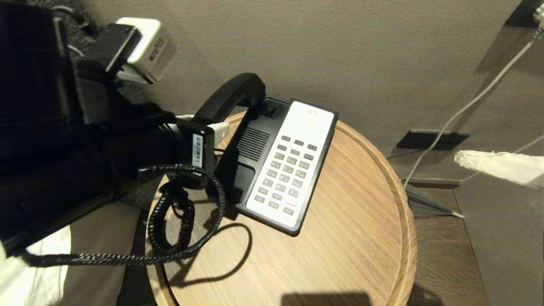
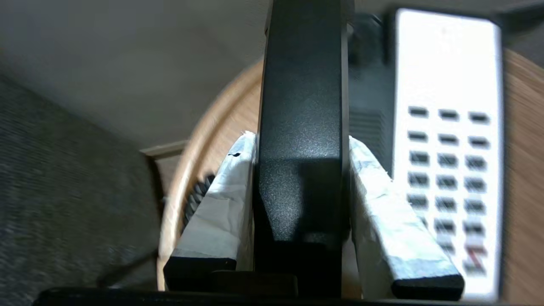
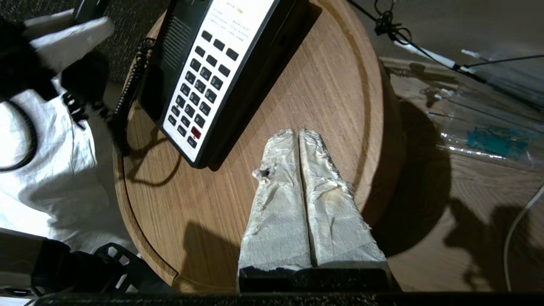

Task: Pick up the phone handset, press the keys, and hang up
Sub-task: Put the handset back

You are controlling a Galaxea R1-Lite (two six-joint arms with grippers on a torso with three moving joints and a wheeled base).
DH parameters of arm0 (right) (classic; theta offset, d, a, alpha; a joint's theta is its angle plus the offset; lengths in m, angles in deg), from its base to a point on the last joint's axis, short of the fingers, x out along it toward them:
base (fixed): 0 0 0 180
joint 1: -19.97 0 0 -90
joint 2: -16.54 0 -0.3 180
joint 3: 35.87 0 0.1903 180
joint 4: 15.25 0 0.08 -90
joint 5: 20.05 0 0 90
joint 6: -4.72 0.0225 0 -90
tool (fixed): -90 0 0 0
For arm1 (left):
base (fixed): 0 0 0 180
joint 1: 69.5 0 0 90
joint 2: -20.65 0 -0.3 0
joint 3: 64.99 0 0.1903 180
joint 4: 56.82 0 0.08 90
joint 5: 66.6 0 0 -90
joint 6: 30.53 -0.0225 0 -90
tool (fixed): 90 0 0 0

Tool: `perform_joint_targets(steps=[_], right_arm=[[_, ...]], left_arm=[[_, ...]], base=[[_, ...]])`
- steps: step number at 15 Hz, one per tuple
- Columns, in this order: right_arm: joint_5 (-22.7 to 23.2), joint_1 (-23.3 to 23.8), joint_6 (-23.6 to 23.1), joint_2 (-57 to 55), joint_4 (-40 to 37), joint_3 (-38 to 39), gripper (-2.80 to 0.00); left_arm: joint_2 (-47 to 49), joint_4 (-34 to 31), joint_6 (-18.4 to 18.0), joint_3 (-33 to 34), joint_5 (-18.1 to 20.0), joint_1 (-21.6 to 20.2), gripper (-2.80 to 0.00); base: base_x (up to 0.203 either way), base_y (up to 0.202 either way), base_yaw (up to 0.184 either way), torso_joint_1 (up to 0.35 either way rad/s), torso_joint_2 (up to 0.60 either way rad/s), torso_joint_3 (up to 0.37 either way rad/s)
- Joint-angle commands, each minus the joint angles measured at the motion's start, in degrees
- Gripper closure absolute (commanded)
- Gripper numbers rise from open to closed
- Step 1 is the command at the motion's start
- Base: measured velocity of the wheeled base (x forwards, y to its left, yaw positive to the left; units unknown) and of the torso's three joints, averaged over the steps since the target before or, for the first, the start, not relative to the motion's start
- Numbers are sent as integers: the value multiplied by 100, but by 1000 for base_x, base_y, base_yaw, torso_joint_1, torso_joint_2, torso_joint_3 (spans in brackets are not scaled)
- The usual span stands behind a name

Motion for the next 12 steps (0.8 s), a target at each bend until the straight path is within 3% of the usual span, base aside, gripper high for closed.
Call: perform_joint_targets(steps=[1, 6, 10, 12], right_arm=[[-4, 4, 11, 247, -36, 45, 0], [-4, 4, 11, 326, -102, 69, 0], [-48, 4, 11, 370, -141, 67, 0], [-48, 4, 11, 409, -210, 76, 0]], left_arm=[[504, 13, -45, -388, -304, -13, 0], [472, 25, -39, -365, -380, 105, 0], [466, 82, -31, -342, -879, 557, 0], [513, 331, -38, -315, -942, 566, 0]], base=[[0, 0, 0, 0, 0, 0], [0, 0, 0, 0, 0, 0], [0, 0, 0, 0, 0, 0], [0, 0, 0, 0, 0, 0]])
